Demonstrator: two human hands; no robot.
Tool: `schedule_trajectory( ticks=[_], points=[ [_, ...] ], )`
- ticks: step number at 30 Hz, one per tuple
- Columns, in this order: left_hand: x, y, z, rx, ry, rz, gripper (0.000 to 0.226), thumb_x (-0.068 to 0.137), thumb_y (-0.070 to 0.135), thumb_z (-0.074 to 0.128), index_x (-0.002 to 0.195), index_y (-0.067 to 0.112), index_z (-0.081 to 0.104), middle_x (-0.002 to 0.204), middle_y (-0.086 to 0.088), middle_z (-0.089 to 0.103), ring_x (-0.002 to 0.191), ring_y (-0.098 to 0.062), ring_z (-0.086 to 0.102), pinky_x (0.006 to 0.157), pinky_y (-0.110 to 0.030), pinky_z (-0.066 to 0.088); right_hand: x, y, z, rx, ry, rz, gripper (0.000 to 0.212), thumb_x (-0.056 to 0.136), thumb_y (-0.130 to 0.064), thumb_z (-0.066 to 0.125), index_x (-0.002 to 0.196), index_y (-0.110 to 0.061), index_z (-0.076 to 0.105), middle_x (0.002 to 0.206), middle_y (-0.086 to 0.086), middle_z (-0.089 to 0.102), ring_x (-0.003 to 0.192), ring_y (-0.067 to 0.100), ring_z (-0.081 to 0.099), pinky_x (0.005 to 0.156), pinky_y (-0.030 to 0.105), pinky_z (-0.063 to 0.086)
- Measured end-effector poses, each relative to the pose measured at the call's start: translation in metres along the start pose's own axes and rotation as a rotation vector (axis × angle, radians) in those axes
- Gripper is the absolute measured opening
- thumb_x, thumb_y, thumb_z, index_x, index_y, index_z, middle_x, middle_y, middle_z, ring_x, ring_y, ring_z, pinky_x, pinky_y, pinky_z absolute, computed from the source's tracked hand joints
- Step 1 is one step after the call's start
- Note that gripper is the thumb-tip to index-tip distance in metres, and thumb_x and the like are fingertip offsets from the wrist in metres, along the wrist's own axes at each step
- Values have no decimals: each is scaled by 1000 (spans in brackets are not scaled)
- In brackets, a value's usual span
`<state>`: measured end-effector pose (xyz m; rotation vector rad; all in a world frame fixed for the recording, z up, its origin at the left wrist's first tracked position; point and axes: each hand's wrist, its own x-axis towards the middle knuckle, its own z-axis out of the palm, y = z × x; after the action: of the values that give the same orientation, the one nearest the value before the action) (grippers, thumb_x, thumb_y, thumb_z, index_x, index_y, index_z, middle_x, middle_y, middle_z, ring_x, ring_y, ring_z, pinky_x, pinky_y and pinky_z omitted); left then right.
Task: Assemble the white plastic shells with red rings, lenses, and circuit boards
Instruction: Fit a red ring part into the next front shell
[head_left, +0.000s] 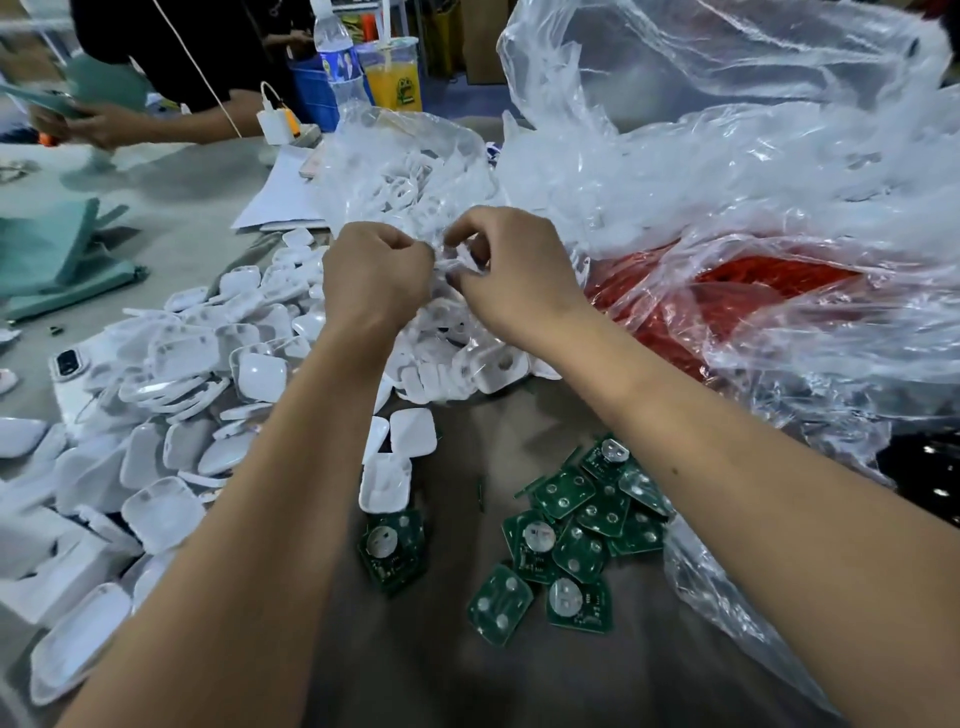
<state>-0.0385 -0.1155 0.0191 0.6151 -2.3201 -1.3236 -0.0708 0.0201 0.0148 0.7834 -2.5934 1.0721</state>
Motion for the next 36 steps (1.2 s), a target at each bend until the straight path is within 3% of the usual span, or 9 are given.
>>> schedule_trajectory(
  ticks=[5,8,13,17,21,26,31,34,36],
  points=[
    [-5,2,-8,230,-115,34,15,81,17,67,79,8,79,80,-19,74,67,-30,62,66,-39,57,-3,6,-6,342,161,160,15,86,-14,82,84,-21,69,68,-8,59,62,6,54,64,20,47],
    [-7,7,-11,261,-167,38,16,87,11,66,78,16,79,79,-11,73,71,-26,64,65,-35,54,-4,9,-14,671,190,291,20,88,-3,79,93,-18,67,75,-2,64,66,10,61,66,26,53],
    [-15,26,-7,-211,-261,-90,24,105,19,54,96,8,73,79,-6,76,58,-18,67,48,-18,47,-12,14,-23,914,150,386,17,86,3,80,98,-6,73,84,13,76,74,20,74,70,33,64],
    [-26,33,-3,-245,-367,11,11,96,19,72,90,10,73,74,-5,74,59,-18,68,51,-20,48,-22,19,-31,895,189,420,15,81,1,85,86,-8,74,81,15,77,71,23,75,66,32,62],
    [-38,42,10,-202,-376,133,11,86,17,82,87,12,72,71,0,74,59,-10,63,51,-20,45,-33,28,-56,738,223,409,14,77,-6,90,80,-13,77,71,4,74,62,10,68,58,22,52],
    [-70,69,56,-412,-470,209,18,87,14,76,76,15,63,71,-5,65,64,-14,58,54,-23,45,-64,40,-118,606,212,382,9,83,-3,84,88,-3,76,68,12,72,57,18,66,56,27,55],
    [-104,88,108,-512,-633,202,16,89,9,66,78,10,55,80,-16,70,72,-32,68,62,-39,53,-118,63,-215,2,-220,460,19,94,-13,76,77,-6,78,68,10,76,51,20,71,45,21,52],
    [-124,96,132,-514,-717,158,20,93,2,56,77,10,48,82,-12,77,58,-26,67,46,-28,45,-145,73,-241,-274,-514,676,21,89,-6,77,69,-11,78,62,6,74,46,13,69,40,19,48],
    [-136,100,146,-449,-708,184,22,94,4,59,76,12,48,74,-11,73,47,-16,56,43,-22,36,-155,75,-237,-366,-567,738,12,83,-10,85,75,-17,78,64,2,74,43,8,66,41,19,47]
  ],
)
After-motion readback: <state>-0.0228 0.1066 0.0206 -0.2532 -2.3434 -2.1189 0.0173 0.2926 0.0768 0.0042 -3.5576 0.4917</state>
